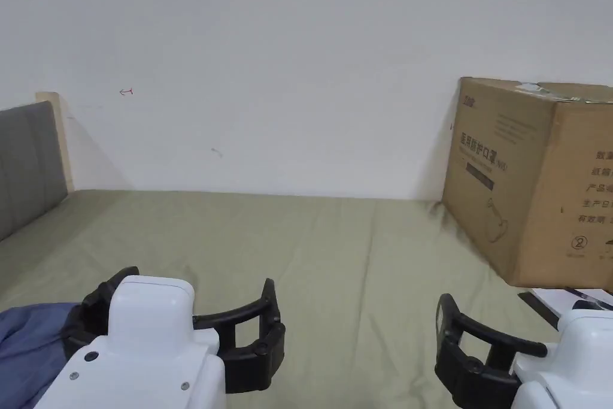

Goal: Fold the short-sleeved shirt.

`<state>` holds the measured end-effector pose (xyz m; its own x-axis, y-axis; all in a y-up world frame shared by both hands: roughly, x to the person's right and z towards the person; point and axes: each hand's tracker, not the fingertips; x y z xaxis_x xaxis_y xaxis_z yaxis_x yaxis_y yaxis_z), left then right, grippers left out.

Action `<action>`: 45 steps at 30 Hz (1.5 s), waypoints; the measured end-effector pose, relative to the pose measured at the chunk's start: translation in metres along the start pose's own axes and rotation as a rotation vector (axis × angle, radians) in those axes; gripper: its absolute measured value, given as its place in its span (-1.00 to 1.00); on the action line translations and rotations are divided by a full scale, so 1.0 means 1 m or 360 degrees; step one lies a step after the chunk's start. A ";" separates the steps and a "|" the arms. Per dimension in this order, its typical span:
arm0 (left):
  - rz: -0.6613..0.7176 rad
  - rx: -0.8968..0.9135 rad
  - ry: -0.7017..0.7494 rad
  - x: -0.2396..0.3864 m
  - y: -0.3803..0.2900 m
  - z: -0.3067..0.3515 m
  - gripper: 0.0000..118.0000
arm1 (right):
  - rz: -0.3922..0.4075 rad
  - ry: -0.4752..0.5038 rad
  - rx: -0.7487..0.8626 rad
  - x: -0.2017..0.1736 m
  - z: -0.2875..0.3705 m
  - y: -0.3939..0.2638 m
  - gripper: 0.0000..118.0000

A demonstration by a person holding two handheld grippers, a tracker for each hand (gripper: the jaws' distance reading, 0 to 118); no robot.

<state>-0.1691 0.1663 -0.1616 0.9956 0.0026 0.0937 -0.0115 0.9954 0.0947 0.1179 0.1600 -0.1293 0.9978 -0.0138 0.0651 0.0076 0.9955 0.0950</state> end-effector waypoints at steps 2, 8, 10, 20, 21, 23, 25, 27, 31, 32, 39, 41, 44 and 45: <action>-0.0018 -0.0002 -0.0012 0.000 -0.001 -0.001 1.00 | -0.0011 0.0003 -0.0006 0.001 0.000 0.000 1.00; -0.0048 -0.0021 0.0011 0.003 -0.004 -0.002 1.00 | -0.0020 0.0000 -0.0016 0.002 -0.002 -0.001 1.00; -0.0041 -0.0029 0.0008 0.003 -0.004 -0.002 1.00 | -0.0028 0.0002 -0.0017 0.003 -0.002 0.000 1.00; -0.0812 -0.0121 0.0189 0.038 0.014 -0.010 1.00 | -0.1437 -0.0220 -0.0386 0.056 -0.014 -0.034 1.00; -0.1012 -0.0162 0.0219 0.045 0.008 -0.014 1.00 | -0.1815 -0.0261 -0.0518 0.068 -0.017 -0.049 1.00; -0.1534 -0.0245 0.0235 0.056 -0.005 -0.018 1.00 | -0.2295 -0.0310 -0.0749 0.080 -0.019 -0.077 1.00; -0.2038 -0.0301 0.0190 0.060 -0.025 -0.019 0.99 | -0.2688 -0.0281 -0.0868 0.085 -0.017 -0.104 1.00; -0.2202 -0.0352 0.0094 0.059 -0.035 -0.019 0.99 | -0.2865 -0.0313 -0.0880 0.081 -0.012 -0.116 1.00; -0.1757 -0.0532 -0.0050 0.054 -0.027 -0.024 0.99 | -0.2576 -0.0337 -0.0811 0.084 -0.014 -0.100 1.00; -0.1606 -0.0533 -0.0062 0.050 -0.021 -0.024 0.99 | -0.2483 -0.0330 -0.0769 0.084 -0.015 -0.093 1.00; -0.0425 -0.0399 0.0017 0.012 0.005 -0.027 0.99 | -0.1324 -0.0060 -0.0285 0.069 -0.023 -0.023 1.00; -0.0112 -0.0208 0.0038 0.000 0.001 -0.017 0.99 | -0.0679 0.0019 -0.0178 0.048 -0.019 -0.007 1.00; 0.0050 0.0141 0.0116 -0.006 -0.010 -0.001 0.99 | 0.0078 -0.0098 0.0001 0.015 -0.013 -0.009 1.00; 0.0006 0.0185 0.0169 -0.005 -0.011 0.001 0.99 | 0.0224 -0.0137 0.0046 0.007 -0.011 -0.012 1.00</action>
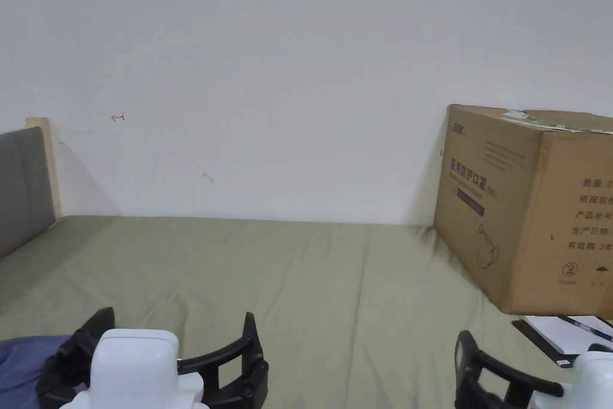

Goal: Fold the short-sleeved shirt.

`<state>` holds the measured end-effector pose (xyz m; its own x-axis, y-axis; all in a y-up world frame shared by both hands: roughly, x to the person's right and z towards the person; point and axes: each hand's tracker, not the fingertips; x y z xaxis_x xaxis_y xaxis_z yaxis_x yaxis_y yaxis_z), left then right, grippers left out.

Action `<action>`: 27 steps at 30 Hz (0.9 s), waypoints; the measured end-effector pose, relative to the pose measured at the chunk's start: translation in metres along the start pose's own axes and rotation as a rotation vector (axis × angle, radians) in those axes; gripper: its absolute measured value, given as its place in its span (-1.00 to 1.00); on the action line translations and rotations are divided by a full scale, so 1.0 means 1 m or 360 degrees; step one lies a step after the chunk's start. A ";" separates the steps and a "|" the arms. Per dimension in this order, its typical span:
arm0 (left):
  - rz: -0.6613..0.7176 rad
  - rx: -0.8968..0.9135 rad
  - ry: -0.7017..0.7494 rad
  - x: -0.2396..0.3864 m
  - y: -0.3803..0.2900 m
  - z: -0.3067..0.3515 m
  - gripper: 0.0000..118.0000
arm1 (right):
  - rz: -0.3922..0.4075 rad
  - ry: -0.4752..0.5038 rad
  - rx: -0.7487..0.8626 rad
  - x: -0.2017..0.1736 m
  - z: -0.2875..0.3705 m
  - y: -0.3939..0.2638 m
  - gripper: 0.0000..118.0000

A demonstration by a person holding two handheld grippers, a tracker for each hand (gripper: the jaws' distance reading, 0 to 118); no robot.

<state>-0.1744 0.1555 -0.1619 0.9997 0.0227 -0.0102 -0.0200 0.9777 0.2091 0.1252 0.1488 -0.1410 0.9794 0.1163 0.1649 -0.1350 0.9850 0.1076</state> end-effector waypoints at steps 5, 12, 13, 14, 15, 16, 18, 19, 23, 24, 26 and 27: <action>-0.0056 -0.0135 0.0046 0.001 -0.001 -0.006 1.00 | 0.0108 0.0098 0.0013 -0.023 0.011 -0.003 1.00; -0.0046 -0.0185 0.0027 0.001 -0.006 -0.006 1.00 | -0.0078 0.0172 -0.0028 -0.024 0.010 -0.007 1.00; -0.0051 -0.0187 0.0028 0.001 -0.006 -0.005 1.00 | -0.0079 0.0153 -0.0036 -0.025 0.009 -0.007 1.00; -0.0061 -0.0197 0.0024 0.001 -0.006 -0.005 1.00 | -0.0090 0.0143 -0.0043 -0.022 0.008 -0.007 1.00; -0.0072 -0.0216 0.0012 0.001 -0.007 -0.006 1.00 | -0.0109 0.0136 -0.0044 -0.020 0.008 -0.007 1.00; -0.0069 -0.0237 -0.0013 0.001 -0.008 -0.007 1.00 | -0.0135 0.0132 -0.0041 -0.018 0.008 -0.006 1.00; -0.0062 -0.0258 -0.0019 0.001 -0.008 -0.008 0.99 | -0.0164 0.0119 -0.0046 -0.016 0.007 -0.005 1.00; -0.0055 -0.0259 -0.0016 0.000 -0.008 -0.008 1.00 | -0.0170 0.0112 -0.0048 -0.015 0.007 -0.004 1.00; -0.0030 -0.0251 -0.0014 -0.001 -0.008 -0.008 1.00 | -0.0153 0.0103 -0.0086 -0.012 0.002 -0.004 1.00; -0.0022 -0.0244 -0.0015 -0.001 -0.008 -0.008 1.00 | -0.0145 0.0101 -0.0097 -0.011 0.001 -0.005 1.00; -0.0009 -0.0249 -0.0021 -0.002 -0.005 -0.008 1.00 | -0.0149 0.0107 -0.0102 -0.010 0.002 -0.006 1.00; -0.0011 -0.0250 -0.0027 -0.002 -0.004 -0.008 1.00 | -0.0158 0.0109 -0.0101 -0.008 0.002 -0.006 1.00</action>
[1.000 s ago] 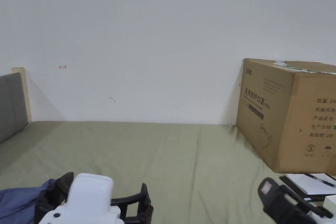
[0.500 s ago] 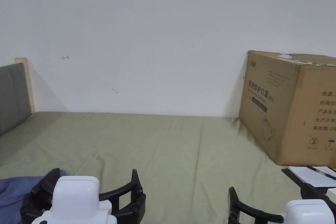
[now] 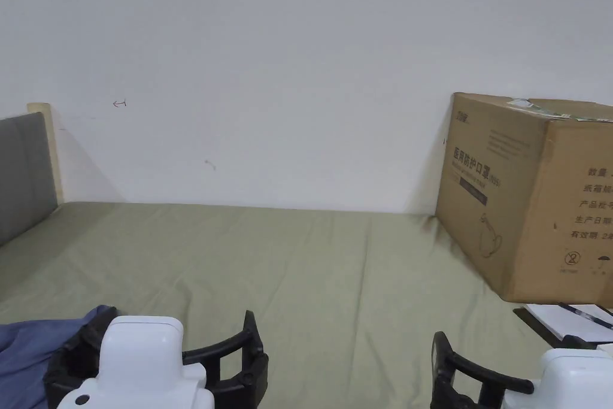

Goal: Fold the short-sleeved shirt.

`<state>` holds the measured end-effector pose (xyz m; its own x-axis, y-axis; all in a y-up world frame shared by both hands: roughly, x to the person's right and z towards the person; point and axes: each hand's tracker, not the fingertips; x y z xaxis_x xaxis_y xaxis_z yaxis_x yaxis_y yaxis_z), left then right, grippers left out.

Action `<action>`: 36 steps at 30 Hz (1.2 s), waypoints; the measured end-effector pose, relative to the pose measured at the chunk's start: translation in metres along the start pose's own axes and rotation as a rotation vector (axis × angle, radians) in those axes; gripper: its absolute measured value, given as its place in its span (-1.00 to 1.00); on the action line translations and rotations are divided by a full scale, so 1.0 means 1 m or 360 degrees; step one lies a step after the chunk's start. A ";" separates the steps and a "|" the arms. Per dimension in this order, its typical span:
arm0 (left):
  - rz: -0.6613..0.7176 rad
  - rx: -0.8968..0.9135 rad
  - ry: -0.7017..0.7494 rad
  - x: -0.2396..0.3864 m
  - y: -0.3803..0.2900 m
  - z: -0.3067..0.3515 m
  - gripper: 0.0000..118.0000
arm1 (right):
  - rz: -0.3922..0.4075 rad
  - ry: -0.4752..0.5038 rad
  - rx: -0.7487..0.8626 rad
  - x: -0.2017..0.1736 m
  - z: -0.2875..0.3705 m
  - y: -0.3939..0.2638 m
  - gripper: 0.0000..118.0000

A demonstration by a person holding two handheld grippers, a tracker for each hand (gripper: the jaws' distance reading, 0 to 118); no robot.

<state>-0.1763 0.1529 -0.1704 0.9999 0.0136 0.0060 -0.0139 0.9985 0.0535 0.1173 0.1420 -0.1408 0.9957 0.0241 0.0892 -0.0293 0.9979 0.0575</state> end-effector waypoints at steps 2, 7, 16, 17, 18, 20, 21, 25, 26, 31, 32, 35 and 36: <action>-0.0019 0.0010 0.0004 0.002 0.000 0.000 1.00 | -0.0029 0.0003 0.0011 0.002 0.001 0.000 1.00; -0.0059 0.0033 -0.0002 0.005 0.001 0.001 0.99 | -0.0040 -0.0009 -0.0004 0.003 0.000 0.002 1.00; -0.0109 0.0015 -0.0029 0.006 0.000 0.001 0.99 | -0.0007 -0.0020 -0.0002 0.005 0.002 0.003 0.98; -0.0122 0.0018 -0.0035 0.006 0.000 0.001 0.99 | -0.0004 -0.0026 -0.0002 0.006 0.003 0.003 0.96; -0.0132 0.0023 -0.0039 0.007 0.000 0.002 0.99 | -0.0003 -0.0032 -0.0002 0.006 0.003 0.003 0.92; -0.0142 0.0033 -0.0048 0.008 0.001 0.004 0.92 | -0.0013 -0.0036 -0.0003 0.007 0.004 0.004 0.64; -0.0136 0.0037 -0.0077 0.009 0.001 0.006 0.72 | -0.0020 -0.0033 -0.0001 0.008 0.006 0.004 0.34; -0.0185 0.0045 0.0032 0.012 0.001 0.006 -1.00 | 0.0014 -0.0159 -0.0008 0.010 0.006 0.003 -1.00; -0.0163 0.0044 -0.0020 0.010 0.000 0.005 -1.00 | -0.0003 -0.0116 -0.0003 0.011 0.006 0.002 -1.00; -0.0111 0.0007 -0.0046 0.005 0.000 -0.001 -1.00 | -0.0030 -0.0123 -0.0033 0.015 0.005 0.002 -1.00; -0.0108 0.0005 -0.0042 0.004 0.001 -0.001 -1.00 | -0.0036 -0.0124 -0.0037 0.015 0.004 0.002 -1.00; -0.0151 -0.0016 -0.0051 -0.015 0.013 -0.002 -1.00 | -0.0044 -0.0080 -0.0093 0.008 -0.004 0.008 -1.00; -0.0186 -0.0001 -0.0047 -0.027 0.020 0.001 -1.00 | -0.0046 -0.0054 -0.0099 0.002 -0.007 0.011 -1.00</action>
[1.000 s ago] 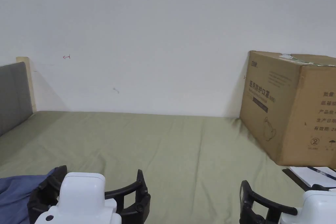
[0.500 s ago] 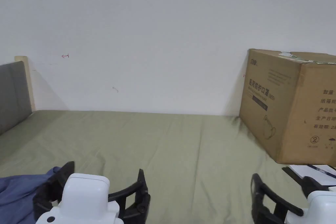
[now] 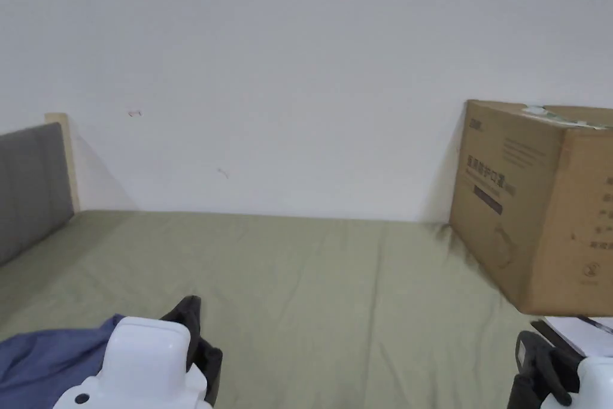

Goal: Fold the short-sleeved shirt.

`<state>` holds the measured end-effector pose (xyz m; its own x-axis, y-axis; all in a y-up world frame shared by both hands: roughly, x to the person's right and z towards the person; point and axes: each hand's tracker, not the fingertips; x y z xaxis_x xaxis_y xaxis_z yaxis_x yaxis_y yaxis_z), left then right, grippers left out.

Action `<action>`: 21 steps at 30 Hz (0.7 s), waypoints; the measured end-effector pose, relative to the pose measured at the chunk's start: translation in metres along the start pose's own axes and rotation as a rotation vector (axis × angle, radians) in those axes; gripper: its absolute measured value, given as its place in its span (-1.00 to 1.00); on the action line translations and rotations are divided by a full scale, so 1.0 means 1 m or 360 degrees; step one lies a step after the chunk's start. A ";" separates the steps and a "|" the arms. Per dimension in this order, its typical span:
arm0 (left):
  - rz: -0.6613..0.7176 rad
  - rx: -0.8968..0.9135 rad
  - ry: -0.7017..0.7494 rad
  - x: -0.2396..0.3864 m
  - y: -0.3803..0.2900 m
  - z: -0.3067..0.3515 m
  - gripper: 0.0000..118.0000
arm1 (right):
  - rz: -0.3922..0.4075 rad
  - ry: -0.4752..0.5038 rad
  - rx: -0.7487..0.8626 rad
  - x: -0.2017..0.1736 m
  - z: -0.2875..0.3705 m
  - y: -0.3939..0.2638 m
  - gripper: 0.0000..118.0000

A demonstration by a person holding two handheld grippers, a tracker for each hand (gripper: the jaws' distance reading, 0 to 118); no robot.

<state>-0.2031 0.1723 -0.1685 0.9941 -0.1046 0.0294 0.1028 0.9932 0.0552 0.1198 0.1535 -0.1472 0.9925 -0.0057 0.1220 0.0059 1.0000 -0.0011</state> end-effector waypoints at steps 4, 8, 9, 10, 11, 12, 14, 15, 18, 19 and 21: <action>-0.0101 0.0005 0.0236 -0.055 0.014 0.030 -1.00 | 0.0003 0.0253 0.0027 -0.047 -0.016 0.009 -1.00; -0.0016 -0.0049 0.0622 -0.112 0.008 0.081 -1.00 | -0.0019 0.0596 0.0040 -0.118 -0.027 0.015 -1.00; 0.0015 -0.0066 0.0698 -0.124 0.006 0.094 -1.00 | -0.0022 0.0661 0.0046 -0.135 -0.027 0.016 -1.00; 0.0035 -0.0079 0.0761 -0.134 0.003 0.104 -1.00 | -0.0031 0.0720 0.0050 -0.149 -0.027 0.017 -1.00; 0.0041 -0.0092 0.0831 -0.143 0.001 0.114 -1.00 | -0.0049 0.0790 0.0048 -0.164 -0.028 0.018 -1.00; 0.0041 -0.0102 0.0887 -0.150 -0.002 0.122 -1.00 | -0.0067 0.0847 0.0041 -0.176 -0.028 0.018 -1.00; 0.0012 -0.0111 0.0962 -0.157 -0.006 0.133 -1.00 | -0.0066 0.0933 0.0024 -0.194 -0.028 0.017 -1.00; -0.0005 -0.0114 0.0972 -0.159 -0.008 0.136 -1.00 | -0.0059 0.0946 0.0016 -0.200 -0.029 0.017 -1.00; -0.0040 -0.0126 0.0979 -0.161 -0.013 0.135 -1.00 | -0.0053 0.1000 -0.0021 -0.211 -0.034 0.015 -1.00; -0.0043 -0.0128 0.0976 -0.160 -0.013 0.133 -1.00 | -0.0052 0.1012 -0.0035 -0.212 -0.036 0.016 -1.00; -0.0028 -0.0139 0.0952 -0.161 -0.015 0.121 -1.00 | -0.0055 0.1024 -0.0056 -0.212 -0.042 0.016 -1.00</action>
<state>-0.3686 0.1678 -0.0537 0.8367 -0.0989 -0.5386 0.0969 0.9948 -0.0322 -0.0855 0.1707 -0.2146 0.8664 -0.0489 -0.4969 0.0323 0.9986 -0.0419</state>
